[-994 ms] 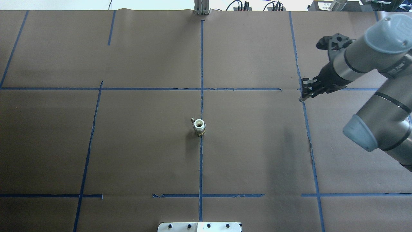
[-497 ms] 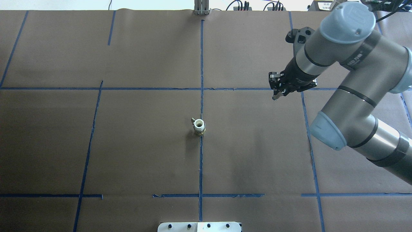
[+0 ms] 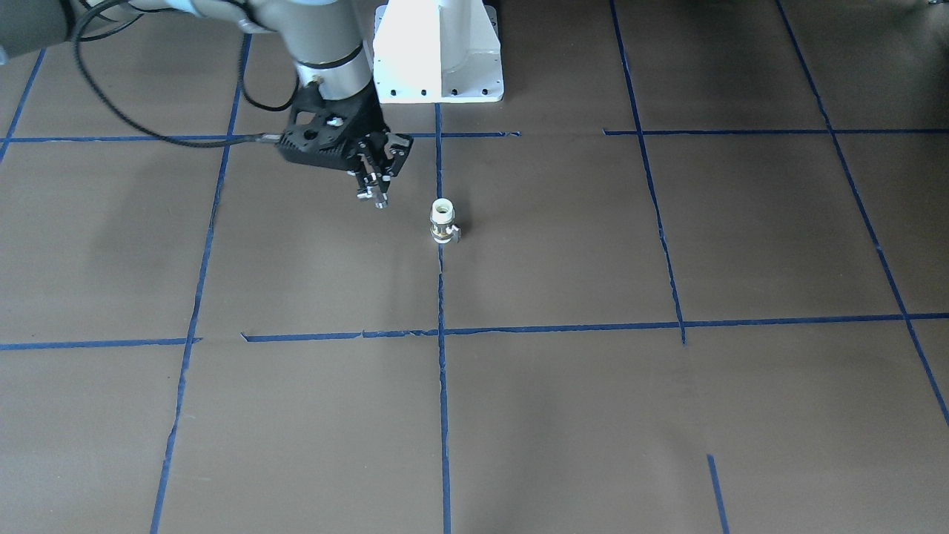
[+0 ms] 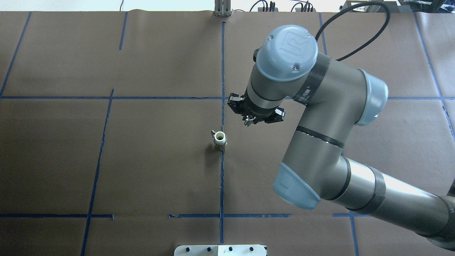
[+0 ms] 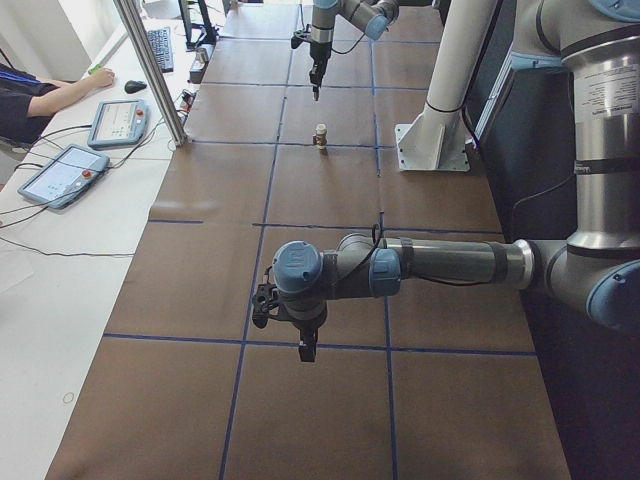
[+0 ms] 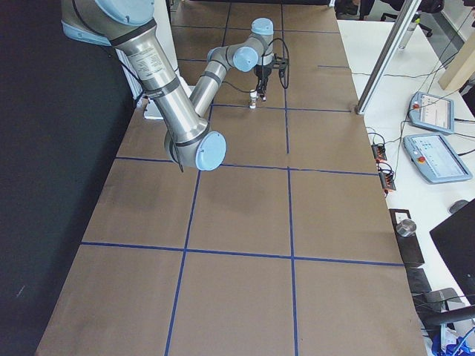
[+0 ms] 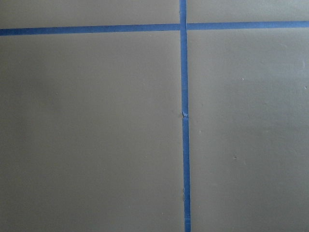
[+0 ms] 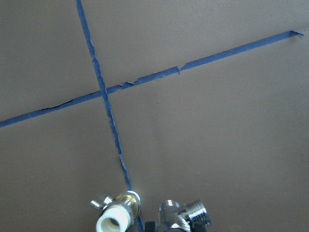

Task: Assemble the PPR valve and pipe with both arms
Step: 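Carry the metal fitting with the right gripper over the white valve, then lower the metal fitting into the top of the white valve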

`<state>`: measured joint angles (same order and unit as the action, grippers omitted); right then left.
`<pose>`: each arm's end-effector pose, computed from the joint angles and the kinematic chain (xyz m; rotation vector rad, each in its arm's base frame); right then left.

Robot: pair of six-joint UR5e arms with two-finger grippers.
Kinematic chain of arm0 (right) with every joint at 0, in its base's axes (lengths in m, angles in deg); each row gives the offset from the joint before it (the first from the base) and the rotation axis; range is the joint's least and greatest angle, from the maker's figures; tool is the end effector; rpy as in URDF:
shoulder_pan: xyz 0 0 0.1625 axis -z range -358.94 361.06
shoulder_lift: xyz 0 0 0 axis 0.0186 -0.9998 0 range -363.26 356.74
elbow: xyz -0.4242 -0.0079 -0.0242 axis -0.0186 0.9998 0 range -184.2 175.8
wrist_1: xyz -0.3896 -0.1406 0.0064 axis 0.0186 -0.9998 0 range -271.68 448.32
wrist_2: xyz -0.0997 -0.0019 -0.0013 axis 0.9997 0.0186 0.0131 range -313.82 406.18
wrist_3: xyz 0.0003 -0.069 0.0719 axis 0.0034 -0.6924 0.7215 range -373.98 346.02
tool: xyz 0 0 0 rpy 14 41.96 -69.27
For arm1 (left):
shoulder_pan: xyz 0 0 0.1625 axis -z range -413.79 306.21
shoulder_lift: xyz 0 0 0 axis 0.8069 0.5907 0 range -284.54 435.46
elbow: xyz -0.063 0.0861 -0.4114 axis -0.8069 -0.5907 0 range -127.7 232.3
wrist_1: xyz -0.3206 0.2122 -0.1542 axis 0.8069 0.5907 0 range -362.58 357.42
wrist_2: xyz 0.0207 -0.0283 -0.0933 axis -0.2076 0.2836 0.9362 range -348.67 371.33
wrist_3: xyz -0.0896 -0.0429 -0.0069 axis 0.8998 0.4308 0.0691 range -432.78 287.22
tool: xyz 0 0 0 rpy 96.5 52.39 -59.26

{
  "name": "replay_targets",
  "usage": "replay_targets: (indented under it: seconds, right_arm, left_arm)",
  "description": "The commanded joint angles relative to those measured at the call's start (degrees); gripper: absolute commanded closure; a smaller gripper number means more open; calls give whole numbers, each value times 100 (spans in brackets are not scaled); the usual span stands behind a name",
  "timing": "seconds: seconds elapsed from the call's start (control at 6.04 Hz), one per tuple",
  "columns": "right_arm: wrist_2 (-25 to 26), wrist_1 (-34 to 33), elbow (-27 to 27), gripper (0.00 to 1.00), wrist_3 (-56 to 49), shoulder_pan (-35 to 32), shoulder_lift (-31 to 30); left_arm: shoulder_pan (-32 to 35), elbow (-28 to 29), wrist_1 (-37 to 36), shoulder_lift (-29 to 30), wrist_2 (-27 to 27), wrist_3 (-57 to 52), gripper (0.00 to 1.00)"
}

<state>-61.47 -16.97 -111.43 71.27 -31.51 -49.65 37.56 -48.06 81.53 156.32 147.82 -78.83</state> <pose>-0.4685 -0.4218 0.1229 -0.0239 -0.8443 0.3340 -0.0710 -0.4168 0.6502 -0.0243 0.8142 0.0443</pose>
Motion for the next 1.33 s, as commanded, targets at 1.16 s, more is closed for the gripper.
replay_targets:
  seconds: [1.16]
  right_arm:
    - [447, -159, 1442, 100, 423, 515, 1088]
  left_arm:
    - [-12, -9, 18, 9, 9, 25, 0]
